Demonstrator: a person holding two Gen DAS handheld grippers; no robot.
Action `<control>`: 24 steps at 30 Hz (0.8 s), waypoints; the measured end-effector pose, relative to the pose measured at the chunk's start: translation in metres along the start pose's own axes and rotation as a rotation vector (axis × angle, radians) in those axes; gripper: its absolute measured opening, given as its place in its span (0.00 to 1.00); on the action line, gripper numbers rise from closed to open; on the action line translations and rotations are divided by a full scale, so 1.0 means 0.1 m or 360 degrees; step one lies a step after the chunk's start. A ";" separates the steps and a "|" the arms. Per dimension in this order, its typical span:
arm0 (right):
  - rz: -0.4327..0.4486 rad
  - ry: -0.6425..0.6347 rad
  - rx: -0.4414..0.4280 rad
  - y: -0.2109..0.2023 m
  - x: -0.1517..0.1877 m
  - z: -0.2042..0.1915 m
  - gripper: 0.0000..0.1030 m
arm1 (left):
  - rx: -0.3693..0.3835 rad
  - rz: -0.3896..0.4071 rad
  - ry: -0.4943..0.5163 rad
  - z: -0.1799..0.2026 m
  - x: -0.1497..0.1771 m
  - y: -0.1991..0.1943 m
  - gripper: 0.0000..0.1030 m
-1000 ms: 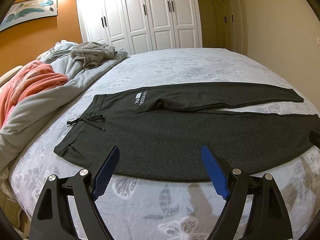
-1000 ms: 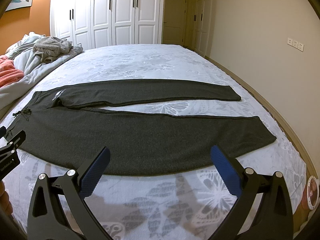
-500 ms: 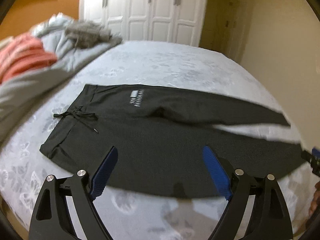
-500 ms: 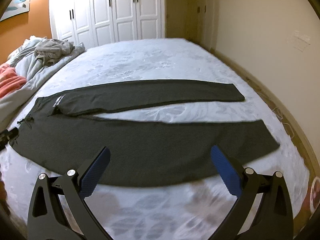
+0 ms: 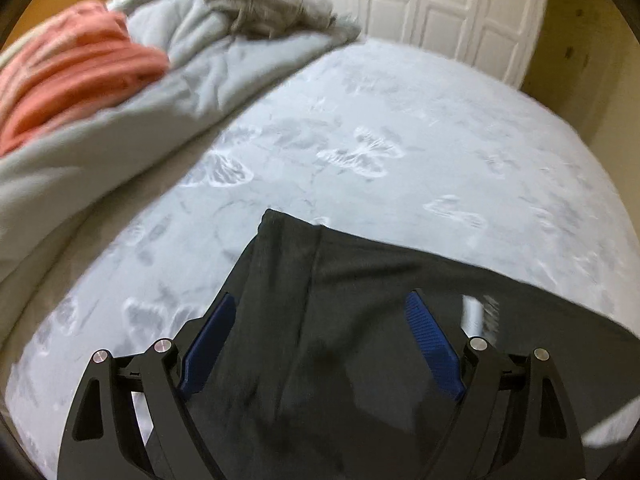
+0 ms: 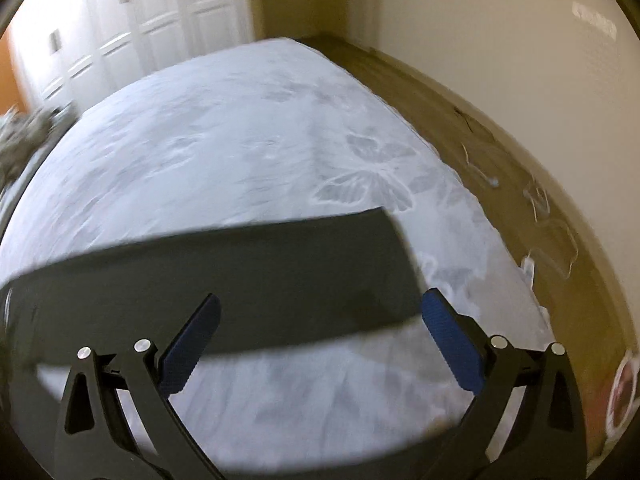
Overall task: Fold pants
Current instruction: 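Grasp the waistband of the dark grey sweatpants with both grippers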
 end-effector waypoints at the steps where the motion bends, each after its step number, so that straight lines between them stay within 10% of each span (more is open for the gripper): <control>1: 0.0000 0.0051 0.0012 0.16 -0.09 0.07 0.96 | -0.0025 -0.0019 -0.0027 -0.01 -0.03 0.12 0.82; 9: -0.0074 0.0316 -0.0035 0.99 -0.26 0.20 0.96 | -0.0080 -0.0071 -0.0214 -0.18 -0.12 0.87 0.79; 11: -0.0075 0.0258 -0.0027 1.09 -0.23 0.11 0.95 | -0.0095 -0.0029 -0.0135 -0.14 -0.14 0.86 0.51; 13: -0.0035 0.0137 0.0022 1.10 -0.23 0.02 0.46 | -0.0052 -0.0018 -0.0122 -0.13 -0.18 0.83 0.27; 15: -0.0014 0.0183 -0.0057 1.01 -0.26 -0.01 0.06 | 0.0019 0.0000 -0.0173 -0.15 -0.22 0.71 0.25; 24: 0.0299 -0.0009 -0.0197 -0.37 -0.32 0.04 0.05 | 0.0284 0.0272 -0.0168 -0.34 -0.21 -0.97 0.24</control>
Point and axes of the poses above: each gripper's, at about its wrist camera, not at the fingertips, and y roughly the way its jaws point, z to its right, x to its underside, the point moved 9 cm from there along y, roughly the way its jaws point, and after that the axes turned 1 degree about z, right-handed, at the moved point
